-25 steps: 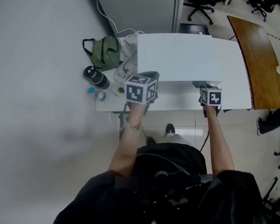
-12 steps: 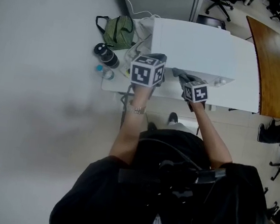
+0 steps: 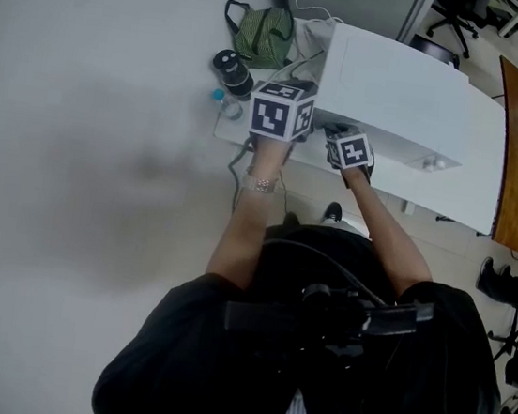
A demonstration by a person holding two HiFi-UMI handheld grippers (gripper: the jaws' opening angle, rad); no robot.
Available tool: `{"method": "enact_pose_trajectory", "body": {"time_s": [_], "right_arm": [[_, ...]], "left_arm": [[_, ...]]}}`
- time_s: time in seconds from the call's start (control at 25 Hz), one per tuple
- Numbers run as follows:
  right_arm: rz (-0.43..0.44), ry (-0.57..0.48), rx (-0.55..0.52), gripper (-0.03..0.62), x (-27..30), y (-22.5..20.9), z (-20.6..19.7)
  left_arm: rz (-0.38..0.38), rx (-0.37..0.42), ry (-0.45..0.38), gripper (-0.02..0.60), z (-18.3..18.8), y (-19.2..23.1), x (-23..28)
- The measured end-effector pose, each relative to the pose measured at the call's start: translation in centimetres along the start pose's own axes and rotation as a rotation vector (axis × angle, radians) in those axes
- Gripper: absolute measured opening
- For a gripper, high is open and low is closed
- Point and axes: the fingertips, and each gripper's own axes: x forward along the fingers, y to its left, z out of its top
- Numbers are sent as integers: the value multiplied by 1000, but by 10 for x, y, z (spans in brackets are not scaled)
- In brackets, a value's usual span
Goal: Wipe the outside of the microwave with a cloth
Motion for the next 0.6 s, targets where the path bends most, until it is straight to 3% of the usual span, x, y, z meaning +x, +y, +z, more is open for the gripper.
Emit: {"method": "enact_pose_trajectory", "body": {"time_s": [0.28, 0.6], "right_arm": [[-147, 16, 114, 29, -54, -92, -62], [-391, 58, 317, 29, -125, -204, -142]], "left_arm": [[-69, 7, 22, -14, -2, -18, 27], [-161, 31, 31, -14, -2, -55, 52]]}}
